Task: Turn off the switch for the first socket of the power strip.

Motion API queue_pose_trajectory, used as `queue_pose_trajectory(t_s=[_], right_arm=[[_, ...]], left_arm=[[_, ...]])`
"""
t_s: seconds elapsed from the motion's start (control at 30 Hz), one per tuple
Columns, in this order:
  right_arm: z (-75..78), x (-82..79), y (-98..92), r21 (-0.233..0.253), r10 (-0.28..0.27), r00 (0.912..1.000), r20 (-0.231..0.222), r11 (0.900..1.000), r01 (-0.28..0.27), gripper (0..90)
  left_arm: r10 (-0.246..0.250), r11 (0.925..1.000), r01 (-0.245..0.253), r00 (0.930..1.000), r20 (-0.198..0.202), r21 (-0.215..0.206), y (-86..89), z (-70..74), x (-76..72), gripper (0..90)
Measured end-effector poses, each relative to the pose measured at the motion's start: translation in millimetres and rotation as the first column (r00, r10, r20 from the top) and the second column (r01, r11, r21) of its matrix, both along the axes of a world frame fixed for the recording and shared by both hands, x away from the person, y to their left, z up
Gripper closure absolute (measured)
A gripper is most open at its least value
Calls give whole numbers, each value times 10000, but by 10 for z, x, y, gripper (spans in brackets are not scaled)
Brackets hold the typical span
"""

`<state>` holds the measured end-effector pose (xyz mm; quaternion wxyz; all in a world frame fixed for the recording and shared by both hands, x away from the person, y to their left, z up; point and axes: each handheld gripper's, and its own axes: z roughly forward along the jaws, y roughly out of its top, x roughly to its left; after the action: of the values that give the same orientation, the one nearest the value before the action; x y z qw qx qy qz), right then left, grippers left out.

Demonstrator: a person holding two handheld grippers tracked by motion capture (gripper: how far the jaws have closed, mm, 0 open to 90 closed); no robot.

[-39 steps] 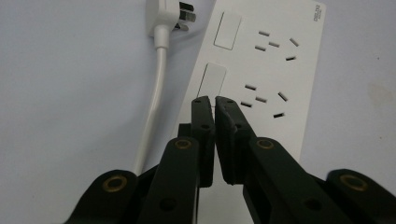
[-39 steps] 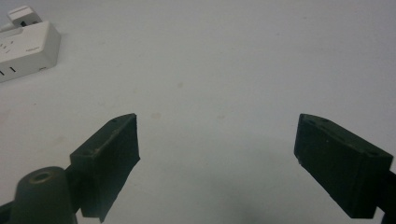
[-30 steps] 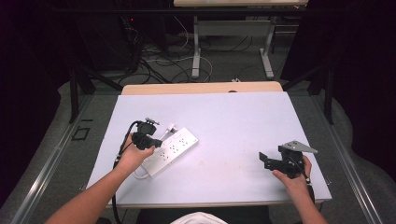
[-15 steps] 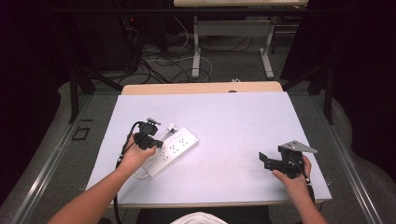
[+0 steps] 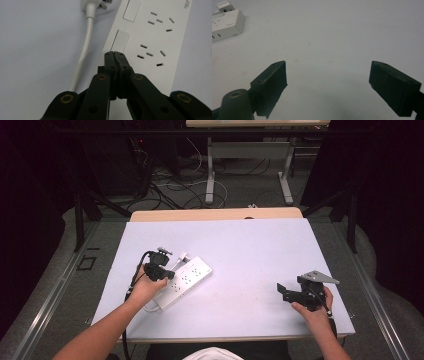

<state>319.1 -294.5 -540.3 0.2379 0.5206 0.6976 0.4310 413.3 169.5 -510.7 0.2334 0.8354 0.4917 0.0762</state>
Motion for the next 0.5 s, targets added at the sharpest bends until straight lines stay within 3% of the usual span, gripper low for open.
queue_pose_trajectory(t_s=[0.13, 0.5], right_arm=[[1, 0, 4, -16, 37, 10000, 18, 10000, -37, 140], [-2, 1, 7, 29, 66, 10000, -12, 10000, -66, 140]], left_arm=[[-130, 9994, 128, 9999, 60, 336, -16, 7, -5, 900], [-204, 9996, 204, 9998, 0, 185, -25, -19, 10, 900]])
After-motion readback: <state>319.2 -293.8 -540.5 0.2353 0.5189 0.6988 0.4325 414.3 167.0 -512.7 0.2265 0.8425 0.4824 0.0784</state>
